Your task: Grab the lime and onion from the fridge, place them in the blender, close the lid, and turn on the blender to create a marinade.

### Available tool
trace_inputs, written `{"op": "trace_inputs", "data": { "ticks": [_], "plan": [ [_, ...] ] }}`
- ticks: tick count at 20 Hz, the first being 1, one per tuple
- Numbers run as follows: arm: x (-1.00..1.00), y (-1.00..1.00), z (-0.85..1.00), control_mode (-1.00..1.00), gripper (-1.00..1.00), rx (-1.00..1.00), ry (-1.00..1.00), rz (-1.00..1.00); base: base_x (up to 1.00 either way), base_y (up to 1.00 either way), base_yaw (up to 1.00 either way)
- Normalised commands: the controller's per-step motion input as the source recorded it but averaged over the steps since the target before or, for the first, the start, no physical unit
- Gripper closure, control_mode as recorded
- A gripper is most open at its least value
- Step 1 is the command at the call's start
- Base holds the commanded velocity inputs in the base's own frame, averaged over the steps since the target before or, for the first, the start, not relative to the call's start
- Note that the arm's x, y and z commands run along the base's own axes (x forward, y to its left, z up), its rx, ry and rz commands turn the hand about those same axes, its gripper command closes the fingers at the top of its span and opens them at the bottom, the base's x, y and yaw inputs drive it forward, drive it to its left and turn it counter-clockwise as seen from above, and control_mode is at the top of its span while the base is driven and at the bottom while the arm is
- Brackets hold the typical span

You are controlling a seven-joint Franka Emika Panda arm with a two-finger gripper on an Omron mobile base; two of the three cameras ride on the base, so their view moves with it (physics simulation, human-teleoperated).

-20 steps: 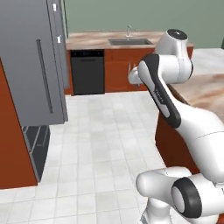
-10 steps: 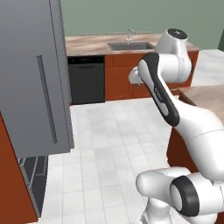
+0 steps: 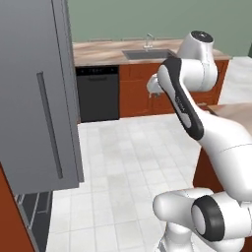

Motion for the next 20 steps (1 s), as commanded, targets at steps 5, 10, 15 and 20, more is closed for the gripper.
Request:
{"op": "trace_inputs", "data": {
  "ticks": [5,10,15,20],
  "plan": [
    [0.00,0.00,0.00,1.00,-1.00,0.00,0.00,0.00,0.30,-0.23,0.26],
    [0.00,0.00,0.00,1.00,-1.00,0.00,0.00,0.00,0.28,-0.46,0.30],
    [0.00,0.00,0.00,1.00,-1.00,0.00,0.00,0.00,0.41,-0.53,0.34],
    [0.00,0.00,0.00,1.00,-1.00,0.00,0.00,0.00,0.68,-0.59,0.35]
  ]
}}
